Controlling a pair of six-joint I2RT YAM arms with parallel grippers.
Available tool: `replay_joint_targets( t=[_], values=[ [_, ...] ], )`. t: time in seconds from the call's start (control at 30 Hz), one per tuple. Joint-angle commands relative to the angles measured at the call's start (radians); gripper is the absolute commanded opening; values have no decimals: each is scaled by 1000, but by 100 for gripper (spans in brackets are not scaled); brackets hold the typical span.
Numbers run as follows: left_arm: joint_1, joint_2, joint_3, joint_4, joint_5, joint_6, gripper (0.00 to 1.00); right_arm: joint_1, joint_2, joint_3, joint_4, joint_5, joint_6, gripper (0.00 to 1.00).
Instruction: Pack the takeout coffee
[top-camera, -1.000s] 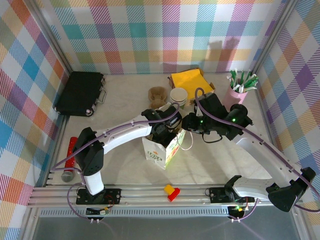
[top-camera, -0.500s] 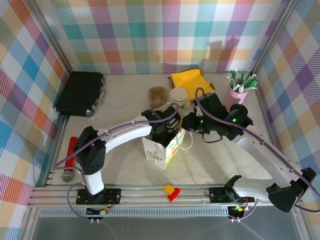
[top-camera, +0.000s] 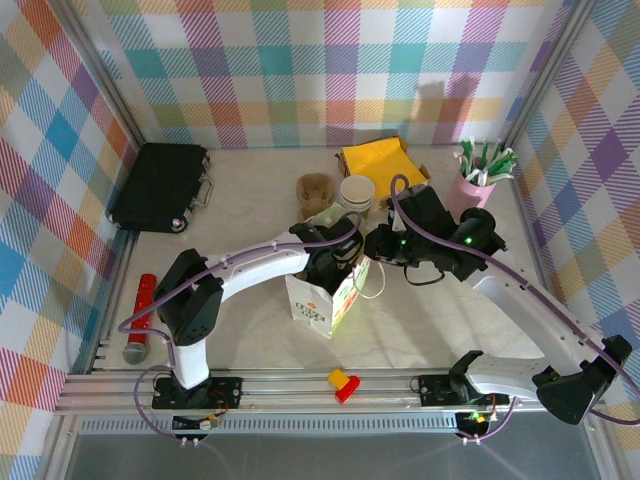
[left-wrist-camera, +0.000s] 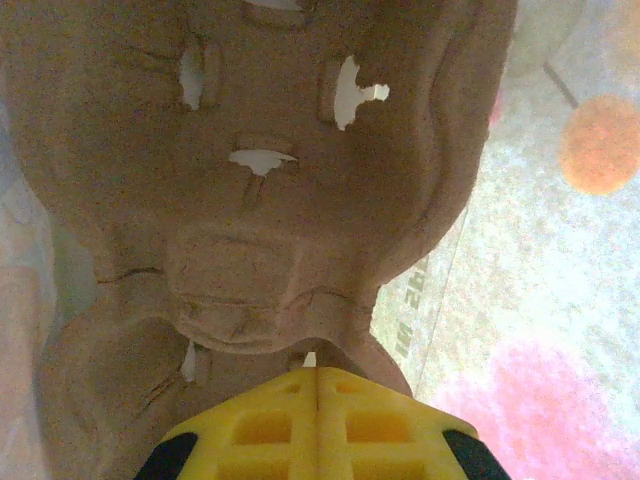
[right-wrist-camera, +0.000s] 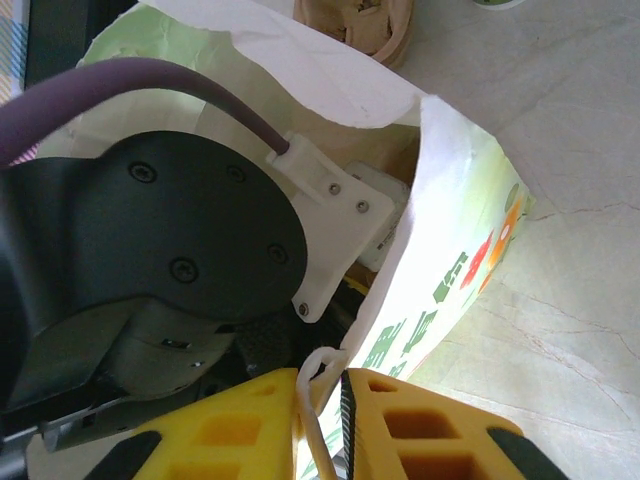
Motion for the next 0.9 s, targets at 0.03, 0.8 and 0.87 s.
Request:
replay_joint_targets(
  t=[0.03,0.8,0.87],
  values=[
    [5,28,-10,11,37,26,0,-5,-28,-5,14,8,-18,21],
    [8,97,-65,65,27,-4,0,-5,-44,10,2,3,-13,32],
    [8,92,-62,66,31,-2,0,-5,-35,6,-4,10,0,41]
  ],
)
